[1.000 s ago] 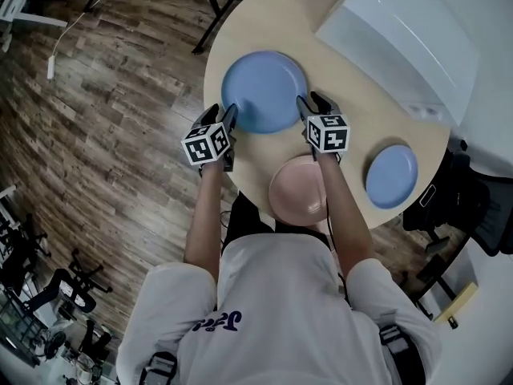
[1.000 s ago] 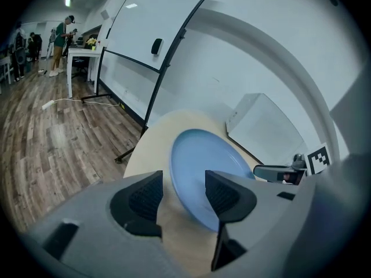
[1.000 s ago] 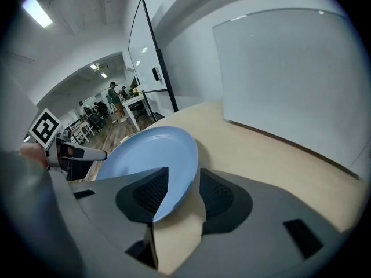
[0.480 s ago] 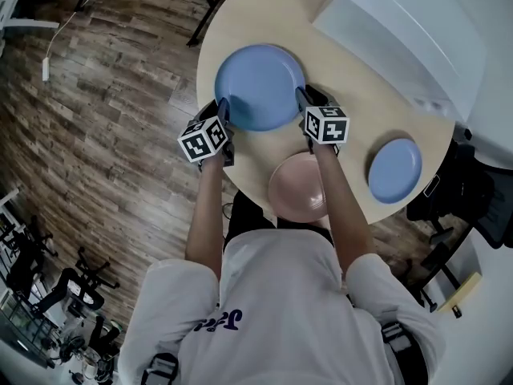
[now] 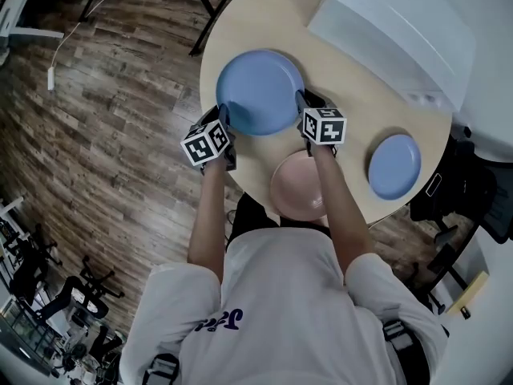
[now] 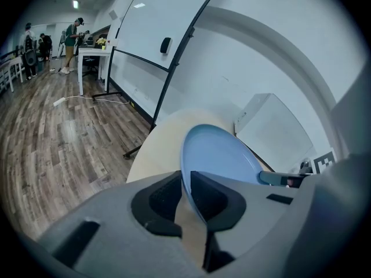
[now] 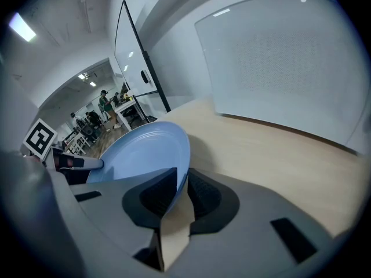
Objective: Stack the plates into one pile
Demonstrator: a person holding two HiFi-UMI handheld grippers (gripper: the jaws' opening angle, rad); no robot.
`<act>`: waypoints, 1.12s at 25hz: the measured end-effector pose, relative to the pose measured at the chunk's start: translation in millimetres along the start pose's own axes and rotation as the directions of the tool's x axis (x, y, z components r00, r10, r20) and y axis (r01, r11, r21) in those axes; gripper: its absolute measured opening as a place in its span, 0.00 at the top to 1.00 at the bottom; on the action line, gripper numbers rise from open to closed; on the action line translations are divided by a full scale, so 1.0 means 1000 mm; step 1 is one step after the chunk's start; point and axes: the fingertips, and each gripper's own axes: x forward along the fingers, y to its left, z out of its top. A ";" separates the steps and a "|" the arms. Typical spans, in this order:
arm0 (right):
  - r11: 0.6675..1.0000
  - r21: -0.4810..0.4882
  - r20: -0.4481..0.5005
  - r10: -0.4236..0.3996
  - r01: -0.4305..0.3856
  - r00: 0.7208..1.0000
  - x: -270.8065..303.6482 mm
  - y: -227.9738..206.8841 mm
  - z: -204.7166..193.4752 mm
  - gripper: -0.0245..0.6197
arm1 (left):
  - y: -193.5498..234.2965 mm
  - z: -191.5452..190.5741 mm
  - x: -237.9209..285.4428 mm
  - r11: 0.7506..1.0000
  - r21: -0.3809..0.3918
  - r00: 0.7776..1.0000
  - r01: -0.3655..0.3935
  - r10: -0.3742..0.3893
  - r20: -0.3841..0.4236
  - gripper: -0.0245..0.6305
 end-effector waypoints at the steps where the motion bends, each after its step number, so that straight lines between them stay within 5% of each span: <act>1: 1.000 0.001 0.005 -0.003 0.003 1.000 -0.004 0.002 0.001 0.86 | -0.001 0.001 -0.004 1.000 0.000 1.000 0.002 -0.002 0.003 0.88; 13: 0.997 0.051 0.053 -0.057 0.055 0.997 -0.067 0.014 -0.019 0.86 | -0.027 -0.017 -0.052 0.998 0.033 0.998 0.060 -0.060 -0.002 0.87; 28: 0.956 0.205 0.084 -0.231 0.210 0.969 -0.165 -0.013 -0.115 0.86 | -0.090 -0.084 -0.075 0.947 0.238 0.973 0.217 -0.190 -0.129 0.87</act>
